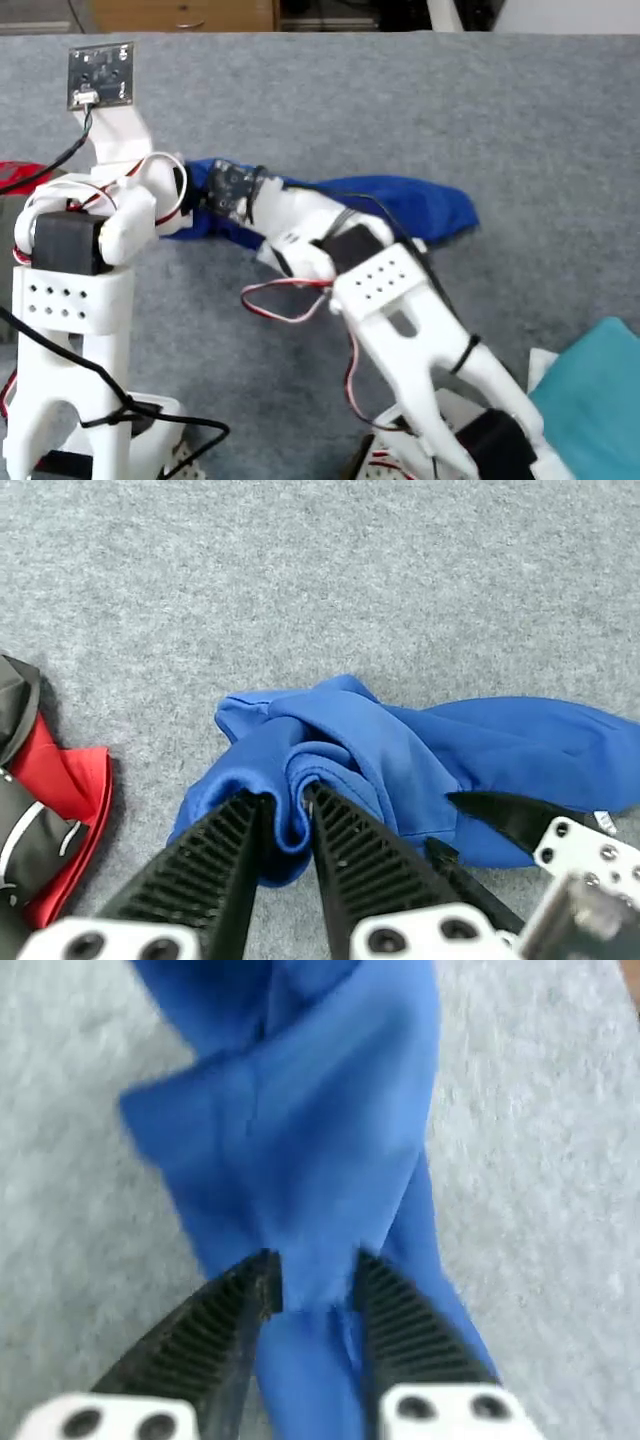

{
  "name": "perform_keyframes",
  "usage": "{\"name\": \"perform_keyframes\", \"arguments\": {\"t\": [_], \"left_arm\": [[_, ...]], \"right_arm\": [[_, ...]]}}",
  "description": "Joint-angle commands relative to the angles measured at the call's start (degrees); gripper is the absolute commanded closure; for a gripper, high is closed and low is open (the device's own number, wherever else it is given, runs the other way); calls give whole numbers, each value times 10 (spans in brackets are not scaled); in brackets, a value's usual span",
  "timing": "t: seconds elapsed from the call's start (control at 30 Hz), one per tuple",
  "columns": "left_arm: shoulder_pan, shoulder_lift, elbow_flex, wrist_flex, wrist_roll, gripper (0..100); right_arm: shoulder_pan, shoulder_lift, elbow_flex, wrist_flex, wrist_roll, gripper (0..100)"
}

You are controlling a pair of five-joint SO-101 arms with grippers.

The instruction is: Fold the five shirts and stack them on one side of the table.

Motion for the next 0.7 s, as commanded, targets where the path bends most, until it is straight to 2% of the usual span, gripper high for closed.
{"name": "perform_keyframes", "arguments": {"t": [0.0, 0.17, 0.4, 0.53, 0.6, 0.67], "left_arm": [[-5, -6, -9, 1, 12, 981], [-5, -6, -9, -1, 12, 981], [-4, -6, -9, -2, 12, 981], [-1, -6, -9, -3, 12, 981], [-1, -6, -9, -4, 12, 981], [-1, -6, -9, -4, 12, 981]], "right_arm": [[18, 18, -2, -33, -34, 993], [63, 15, -3, -33, -60, 994], [129, -29, -2, -25, -55, 994], [97, -54, 0, 34, -54, 978], [60, -63, 7, 65, -59, 907], [36, -70, 29, 51, -62, 837]]}}
